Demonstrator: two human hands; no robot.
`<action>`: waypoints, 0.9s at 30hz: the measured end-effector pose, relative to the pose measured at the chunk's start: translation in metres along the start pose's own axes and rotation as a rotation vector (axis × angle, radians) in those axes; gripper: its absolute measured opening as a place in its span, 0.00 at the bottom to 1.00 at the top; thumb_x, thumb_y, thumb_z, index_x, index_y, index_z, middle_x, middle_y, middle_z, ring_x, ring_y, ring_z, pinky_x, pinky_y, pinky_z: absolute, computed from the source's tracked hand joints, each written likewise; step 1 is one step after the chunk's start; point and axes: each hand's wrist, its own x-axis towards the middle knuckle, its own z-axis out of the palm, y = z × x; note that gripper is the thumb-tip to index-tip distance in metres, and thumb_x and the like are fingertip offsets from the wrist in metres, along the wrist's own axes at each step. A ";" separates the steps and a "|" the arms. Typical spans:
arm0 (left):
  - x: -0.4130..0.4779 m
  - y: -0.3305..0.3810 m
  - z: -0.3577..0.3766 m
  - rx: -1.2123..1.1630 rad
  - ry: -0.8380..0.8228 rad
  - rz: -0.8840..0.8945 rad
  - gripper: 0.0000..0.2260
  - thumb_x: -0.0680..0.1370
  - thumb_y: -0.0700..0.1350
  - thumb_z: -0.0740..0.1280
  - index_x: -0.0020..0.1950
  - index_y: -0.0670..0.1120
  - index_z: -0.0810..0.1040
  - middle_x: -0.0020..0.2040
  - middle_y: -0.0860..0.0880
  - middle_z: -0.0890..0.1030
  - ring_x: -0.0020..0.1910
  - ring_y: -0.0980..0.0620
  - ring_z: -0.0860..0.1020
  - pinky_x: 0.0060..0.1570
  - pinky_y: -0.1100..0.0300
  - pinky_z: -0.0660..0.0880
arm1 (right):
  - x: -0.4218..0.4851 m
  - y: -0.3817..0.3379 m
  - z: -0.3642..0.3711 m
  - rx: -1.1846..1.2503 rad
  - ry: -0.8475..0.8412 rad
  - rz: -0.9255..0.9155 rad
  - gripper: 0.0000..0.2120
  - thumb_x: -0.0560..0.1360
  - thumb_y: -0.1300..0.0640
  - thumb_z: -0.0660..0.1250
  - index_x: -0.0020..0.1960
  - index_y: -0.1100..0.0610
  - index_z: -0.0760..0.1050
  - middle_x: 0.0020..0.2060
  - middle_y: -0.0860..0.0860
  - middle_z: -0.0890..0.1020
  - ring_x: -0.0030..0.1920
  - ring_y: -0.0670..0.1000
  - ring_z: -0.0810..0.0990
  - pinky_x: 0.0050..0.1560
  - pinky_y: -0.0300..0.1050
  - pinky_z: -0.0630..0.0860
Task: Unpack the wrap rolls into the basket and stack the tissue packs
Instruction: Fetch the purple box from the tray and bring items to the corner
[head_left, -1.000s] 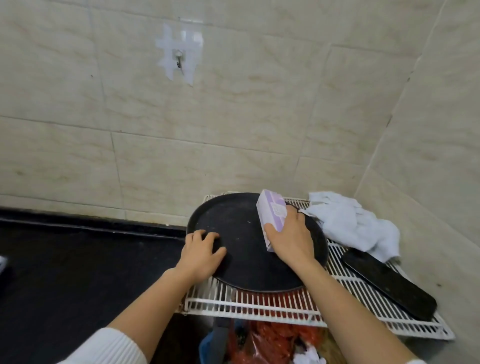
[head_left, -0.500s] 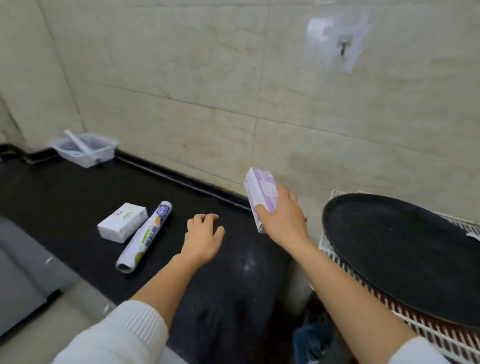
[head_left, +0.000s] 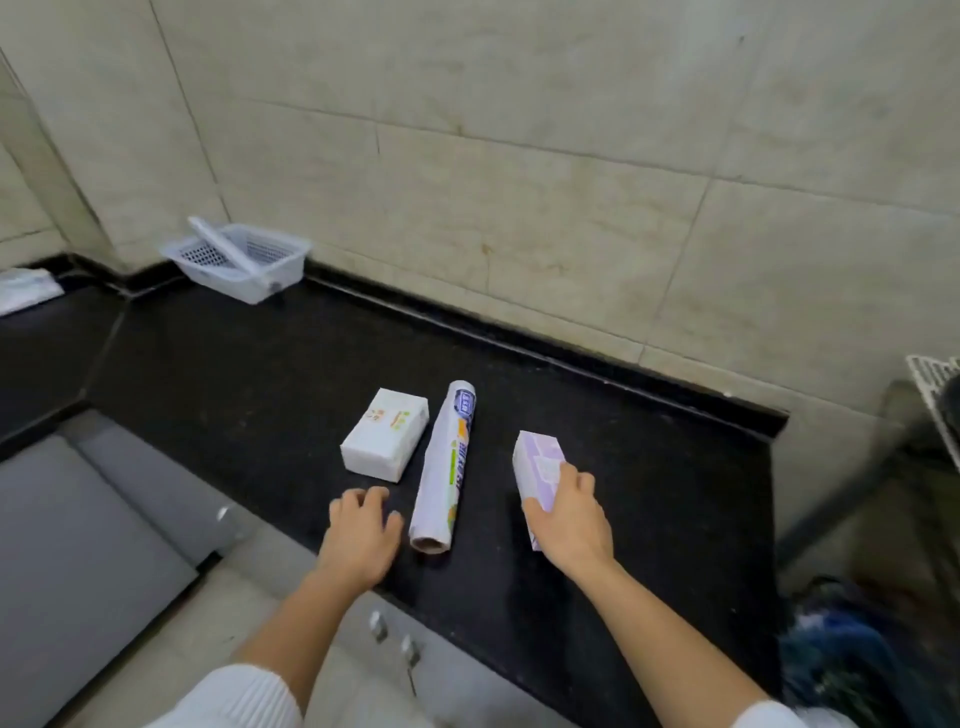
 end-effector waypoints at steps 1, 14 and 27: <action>0.007 -0.014 0.001 0.009 -0.028 -0.009 0.20 0.79 0.50 0.59 0.70 0.46 0.66 0.70 0.40 0.65 0.69 0.40 0.60 0.67 0.47 0.64 | 0.000 -0.002 0.011 -0.010 0.011 0.032 0.26 0.75 0.48 0.62 0.68 0.56 0.60 0.60 0.56 0.68 0.54 0.60 0.76 0.45 0.50 0.73; 0.036 -0.080 0.052 0.161 -0.193 0.107 0.27 0.81 0.52 0.55 0.77 0.46 0.53 0.78 0.38 0.47 0.77 0.39 0.44 0.76 0.50 0.46 | -0.003 0.006 0.072 -0.236 0.035 0.180 0.31 0.75 0.48 0.61 0.73 0.53 0.52 0.68 0.57 0.59 0.60 0.61 0.69 0.57 0.57 0.71; 0.064 -0.036 0.016 -0.458 0.103 -0.209 0.32 0.73 0.45 0.69 0.73 0.43 0.57 0.71 0.38 0.60 0.68 0.40 0.58 0.64 0.46 0.64 | 0.044 -0.085 0.109 -0.055 0.022 -0.024 0.35 0.72 0.45 0.64 0.74 0.52 0.54 0.69 0.53 0.61 0.68 0.55 0.62 0.66 0.56 0.61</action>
